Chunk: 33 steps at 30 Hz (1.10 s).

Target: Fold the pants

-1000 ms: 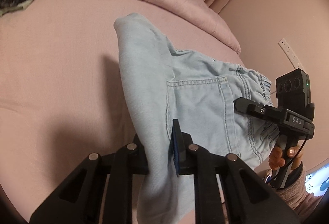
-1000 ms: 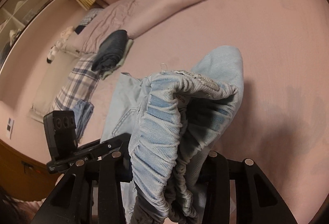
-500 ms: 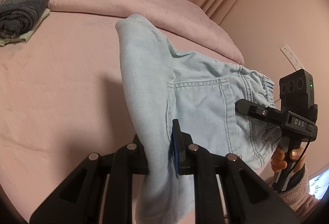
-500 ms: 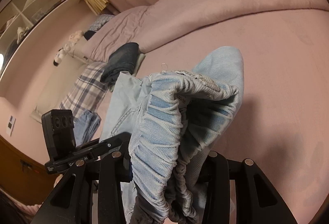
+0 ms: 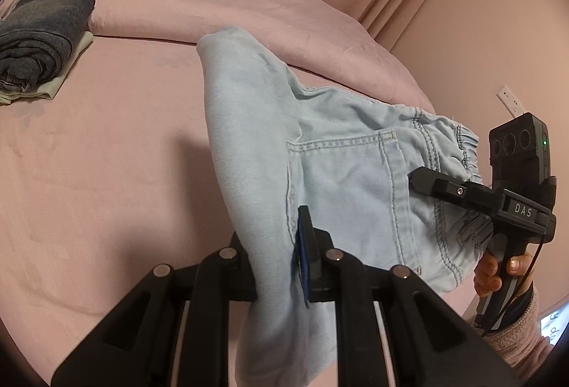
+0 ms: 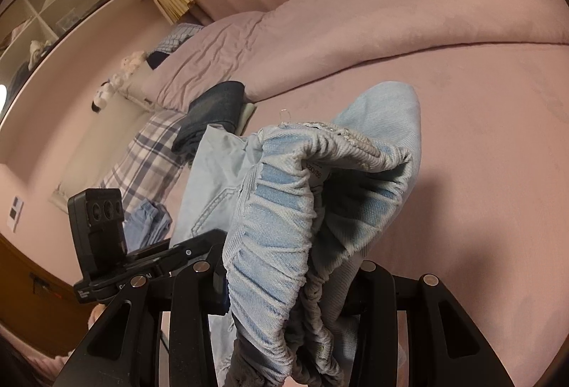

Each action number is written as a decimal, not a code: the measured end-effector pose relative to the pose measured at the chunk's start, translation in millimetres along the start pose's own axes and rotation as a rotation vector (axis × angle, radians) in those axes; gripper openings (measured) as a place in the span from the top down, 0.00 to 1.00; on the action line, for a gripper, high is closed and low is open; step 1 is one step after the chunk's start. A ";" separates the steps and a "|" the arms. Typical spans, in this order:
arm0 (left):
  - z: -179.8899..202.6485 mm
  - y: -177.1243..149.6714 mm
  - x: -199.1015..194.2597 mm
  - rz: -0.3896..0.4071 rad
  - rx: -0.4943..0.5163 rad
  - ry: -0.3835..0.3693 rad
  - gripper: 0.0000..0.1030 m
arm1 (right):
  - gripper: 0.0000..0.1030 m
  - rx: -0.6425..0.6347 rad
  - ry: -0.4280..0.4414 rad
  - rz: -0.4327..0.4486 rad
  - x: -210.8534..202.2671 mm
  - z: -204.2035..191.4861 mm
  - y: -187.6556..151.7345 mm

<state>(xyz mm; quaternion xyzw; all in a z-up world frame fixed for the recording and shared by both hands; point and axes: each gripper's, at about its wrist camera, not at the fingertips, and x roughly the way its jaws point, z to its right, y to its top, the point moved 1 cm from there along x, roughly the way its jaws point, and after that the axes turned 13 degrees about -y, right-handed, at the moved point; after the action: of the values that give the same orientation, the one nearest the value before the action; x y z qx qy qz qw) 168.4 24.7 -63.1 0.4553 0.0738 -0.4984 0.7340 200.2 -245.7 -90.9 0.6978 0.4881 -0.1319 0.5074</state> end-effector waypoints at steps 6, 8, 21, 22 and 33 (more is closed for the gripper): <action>-5.8 6.8 2.1 -0.005 -0.011 0.012 0.85 | 0.58 0.002 -0.002 -0.005 7.1 -2.6 4.6; -8.3 9.1 3.9 -0.008 -0.014 0.015 0.85 | 0.58 0.005 -0.002 -0.007 10.1 -2.7 4.8; -21.8 14.5 27.5 -0.055 -0.032 0.053 0.85 | 0.58 0.057 -0.021 -0.045 45.1 7.0 11.6; -22.7 14.6 29.1 -0.058 -0.033 0.056 0.85 | 0.58 0.059 -0.022 -0.048 47.5 7.3 12.2; -43.0 19.6 49.4 -0.108 -0.066 0.080 0.85 | 0.58 0.099 -0.059 -0.114 79.1 16.3 19.7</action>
<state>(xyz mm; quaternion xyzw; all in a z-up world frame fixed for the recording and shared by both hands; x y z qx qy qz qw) 223.3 25.5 -103.9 0.4459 0.1438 -0.5162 0.7170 260.1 -216.3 -140.6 0.6890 0.5046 -0.2052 0.4781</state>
